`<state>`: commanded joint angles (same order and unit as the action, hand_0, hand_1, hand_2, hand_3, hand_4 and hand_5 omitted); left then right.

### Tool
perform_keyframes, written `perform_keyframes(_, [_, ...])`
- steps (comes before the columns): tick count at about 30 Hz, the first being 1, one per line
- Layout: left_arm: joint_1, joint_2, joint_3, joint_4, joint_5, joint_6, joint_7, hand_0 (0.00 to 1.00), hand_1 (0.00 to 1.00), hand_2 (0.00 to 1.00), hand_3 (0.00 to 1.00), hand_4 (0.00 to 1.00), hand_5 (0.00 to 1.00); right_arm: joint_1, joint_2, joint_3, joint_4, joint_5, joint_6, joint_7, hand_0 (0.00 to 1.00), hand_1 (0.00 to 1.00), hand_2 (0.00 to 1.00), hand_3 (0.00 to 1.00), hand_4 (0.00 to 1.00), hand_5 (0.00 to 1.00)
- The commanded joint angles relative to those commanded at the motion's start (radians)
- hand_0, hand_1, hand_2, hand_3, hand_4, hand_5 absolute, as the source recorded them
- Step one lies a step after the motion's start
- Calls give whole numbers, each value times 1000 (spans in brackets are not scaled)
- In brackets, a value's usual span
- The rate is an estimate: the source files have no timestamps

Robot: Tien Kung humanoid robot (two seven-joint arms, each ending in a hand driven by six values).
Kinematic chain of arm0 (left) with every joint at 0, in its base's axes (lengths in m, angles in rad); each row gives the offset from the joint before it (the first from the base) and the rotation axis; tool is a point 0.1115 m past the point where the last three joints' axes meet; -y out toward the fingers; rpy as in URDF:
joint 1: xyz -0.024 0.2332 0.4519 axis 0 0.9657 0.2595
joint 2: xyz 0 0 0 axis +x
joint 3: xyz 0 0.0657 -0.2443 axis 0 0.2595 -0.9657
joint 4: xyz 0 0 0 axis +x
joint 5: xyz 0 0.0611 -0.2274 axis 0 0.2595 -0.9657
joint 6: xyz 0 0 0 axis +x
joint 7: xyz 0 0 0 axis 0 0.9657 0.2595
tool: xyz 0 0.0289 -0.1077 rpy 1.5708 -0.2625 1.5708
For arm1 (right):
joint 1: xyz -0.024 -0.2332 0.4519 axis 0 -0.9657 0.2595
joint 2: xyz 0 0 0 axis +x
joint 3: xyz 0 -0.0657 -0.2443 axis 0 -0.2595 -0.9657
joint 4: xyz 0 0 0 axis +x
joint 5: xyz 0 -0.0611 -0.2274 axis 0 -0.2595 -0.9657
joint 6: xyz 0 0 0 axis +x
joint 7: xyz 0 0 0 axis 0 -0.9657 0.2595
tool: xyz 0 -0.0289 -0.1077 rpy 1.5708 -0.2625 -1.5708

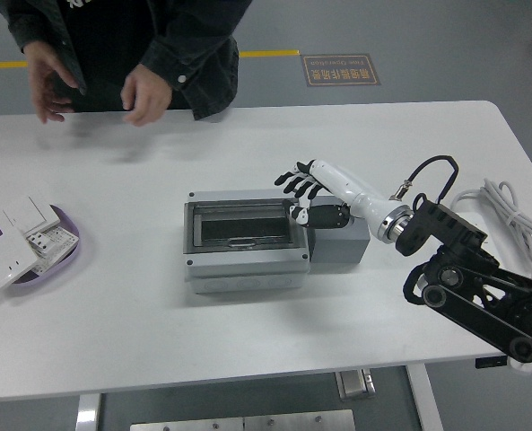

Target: Pick up the cylinder from the cube,place it in the box,flap close box

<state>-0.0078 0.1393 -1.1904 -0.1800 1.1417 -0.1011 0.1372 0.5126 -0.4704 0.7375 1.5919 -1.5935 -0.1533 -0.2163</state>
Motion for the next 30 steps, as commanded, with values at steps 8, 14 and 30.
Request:
perform_keyframes(8, [4,-2,2,0,-5,0,-3,638,664,576,638,732,278,-117,57,241,21,-140,-25,19,533,591,635,695,483,198])
perform_keyframes(14, [21,-5,-3,0,-6,1,1,638,664,576,638,732,278,-219,150,412,-13,-36,-33,133,531,584,632,692,508,232])
perform_keyframes(30, [41,3,-1,0,-2,1,6,638,663,576,640,732,280,-271,174,661,-139,310,-48,363,551,592,631,685,548,248])
